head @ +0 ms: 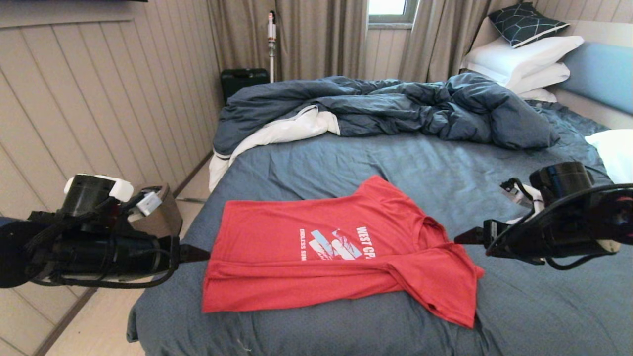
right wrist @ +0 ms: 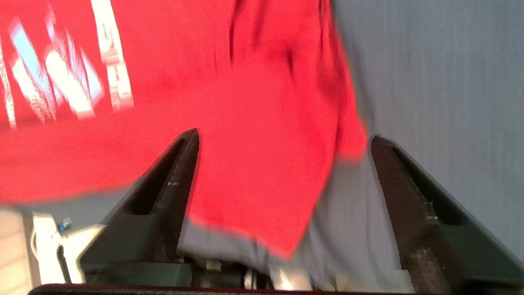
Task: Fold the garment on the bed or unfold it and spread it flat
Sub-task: Fold the red T-shirt
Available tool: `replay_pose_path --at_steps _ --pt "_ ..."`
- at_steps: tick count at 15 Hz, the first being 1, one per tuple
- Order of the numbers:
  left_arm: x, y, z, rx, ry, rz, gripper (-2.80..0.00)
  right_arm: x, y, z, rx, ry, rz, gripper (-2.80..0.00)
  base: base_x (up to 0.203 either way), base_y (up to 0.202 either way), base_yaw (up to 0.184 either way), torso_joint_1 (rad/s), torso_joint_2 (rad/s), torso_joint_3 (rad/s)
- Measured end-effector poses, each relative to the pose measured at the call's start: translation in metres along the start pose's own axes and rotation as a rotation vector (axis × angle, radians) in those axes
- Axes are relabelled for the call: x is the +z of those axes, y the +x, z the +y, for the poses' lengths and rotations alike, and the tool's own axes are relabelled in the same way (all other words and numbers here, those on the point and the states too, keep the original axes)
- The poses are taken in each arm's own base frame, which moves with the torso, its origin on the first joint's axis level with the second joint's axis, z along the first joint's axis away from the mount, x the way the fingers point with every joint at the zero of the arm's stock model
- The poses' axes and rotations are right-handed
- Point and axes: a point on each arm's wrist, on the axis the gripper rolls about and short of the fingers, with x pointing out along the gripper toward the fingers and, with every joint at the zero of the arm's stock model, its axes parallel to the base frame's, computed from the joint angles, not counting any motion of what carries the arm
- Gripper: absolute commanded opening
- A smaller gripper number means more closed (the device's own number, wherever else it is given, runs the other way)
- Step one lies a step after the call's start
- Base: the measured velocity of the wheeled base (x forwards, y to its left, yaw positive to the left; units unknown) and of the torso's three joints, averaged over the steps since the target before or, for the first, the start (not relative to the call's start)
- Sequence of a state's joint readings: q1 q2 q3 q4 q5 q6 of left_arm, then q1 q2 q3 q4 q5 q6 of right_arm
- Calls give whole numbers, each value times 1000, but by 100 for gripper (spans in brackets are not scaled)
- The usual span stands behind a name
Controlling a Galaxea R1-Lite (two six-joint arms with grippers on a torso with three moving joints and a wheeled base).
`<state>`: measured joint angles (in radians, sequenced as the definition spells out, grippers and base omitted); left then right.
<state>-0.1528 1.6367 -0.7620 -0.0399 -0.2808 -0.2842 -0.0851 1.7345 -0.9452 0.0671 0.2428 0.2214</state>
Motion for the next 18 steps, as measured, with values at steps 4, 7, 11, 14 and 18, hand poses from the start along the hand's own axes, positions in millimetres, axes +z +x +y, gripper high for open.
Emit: replay_pose_path --at_steps 4,7,11,14,18 --pt "-35 -22 4 7 -9 22 -280 -37 -15 -5 -12 -1 59 -280 0 0 0 0 0 0" --pt "-61 -38 7 3 -15 34 -280 -63 -14 -9 -18 -16 135 -280 0 0 0 0 0 0" --pt "-79 -46 10 4 -18 44 -280 -71 -7 -11 -23 -15 176 -261 0 0 0 0 0 0" --pt "-85 -48 11 0 -14 34 -280 -67 3 -13 -21 -21 153 0 0 0 0 0 0 0" --pt "-84 -47 11 -5 -10 22 -280 -67 20 -15 -17 -21 169 0 0 0 0 0 0 0"
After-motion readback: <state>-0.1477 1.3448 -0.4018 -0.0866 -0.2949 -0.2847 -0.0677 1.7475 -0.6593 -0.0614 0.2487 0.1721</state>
